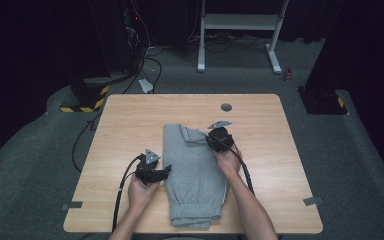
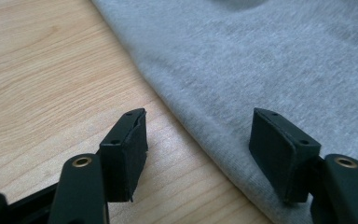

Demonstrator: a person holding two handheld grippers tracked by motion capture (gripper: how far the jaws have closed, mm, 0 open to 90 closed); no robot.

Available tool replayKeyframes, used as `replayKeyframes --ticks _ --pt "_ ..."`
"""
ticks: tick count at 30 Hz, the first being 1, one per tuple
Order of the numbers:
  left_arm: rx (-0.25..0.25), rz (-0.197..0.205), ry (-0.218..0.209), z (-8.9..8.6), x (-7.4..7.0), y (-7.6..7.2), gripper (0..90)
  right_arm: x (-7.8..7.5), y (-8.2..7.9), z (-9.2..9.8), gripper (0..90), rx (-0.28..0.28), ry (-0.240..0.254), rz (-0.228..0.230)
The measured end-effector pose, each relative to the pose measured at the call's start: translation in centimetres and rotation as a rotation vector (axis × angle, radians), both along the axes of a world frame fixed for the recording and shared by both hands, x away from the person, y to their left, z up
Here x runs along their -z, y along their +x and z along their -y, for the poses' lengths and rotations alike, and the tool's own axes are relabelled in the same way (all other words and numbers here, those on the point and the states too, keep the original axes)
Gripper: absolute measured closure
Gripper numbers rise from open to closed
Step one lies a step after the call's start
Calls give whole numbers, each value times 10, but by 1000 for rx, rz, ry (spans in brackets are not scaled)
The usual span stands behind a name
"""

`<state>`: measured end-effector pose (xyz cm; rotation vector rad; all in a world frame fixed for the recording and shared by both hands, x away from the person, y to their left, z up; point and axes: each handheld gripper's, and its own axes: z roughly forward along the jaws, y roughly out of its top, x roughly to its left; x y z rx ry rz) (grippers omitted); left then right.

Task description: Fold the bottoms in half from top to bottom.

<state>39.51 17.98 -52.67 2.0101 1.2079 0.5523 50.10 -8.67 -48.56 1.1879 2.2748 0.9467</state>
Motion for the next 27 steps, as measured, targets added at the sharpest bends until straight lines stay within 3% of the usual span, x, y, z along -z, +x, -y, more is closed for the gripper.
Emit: replayKeyframes --ticks 2,4,5,6,7,8,11,15,16,17,18,20,22,25,27 --pt "-1 -1 -3 0 0 0 363 -5 0 8 844 30 30 26" --pt "-1 -2 -4 0 0 0 361 -7 5 22 844 113 74 35" --pt "-1 -2 -4 0 0 0 361 -7 5 22 844 113 74 35" --pt "-1 -1 -3 0 0 0 361 -3 10 31 843 165 75 7" --pt "-1 -1 -3 0 0 0 361 -3 10 31 843 165 75 7" --pt "-1 -2 -4 0 0 0 361 7 16 36 824 207 49 -41" --pt "-1 -2 -4 0 0 0 361 17 20 38 692 249 11 -82" --pt "-1 -2 -4 0 0 0 361 10 14 38 638 246 27 -49" --pt "-1 -2 -4 0 0 0 361 1 2 36 644 205 38 8" --pt "-1 -2 -4 0 0 0 361 1 2 36 644 205 38 8" --pt "0 -1 -3 0 0 0 361 -2 -5 34 655 163 36 22" --pt "-1 -1 -2 0 0 0 361 -2 -19 31 672 97 41 14" --pt "-1 -2 -5 0 0 0 361 4 -28 31 694 59 13 -1" --pt "-1 -2 -4 0 0 0 361 22 -29 42 728 78 -25 -60" --pt "0 -1 -3 0 0 0 361 28 -27 56 737 97 23 -74"
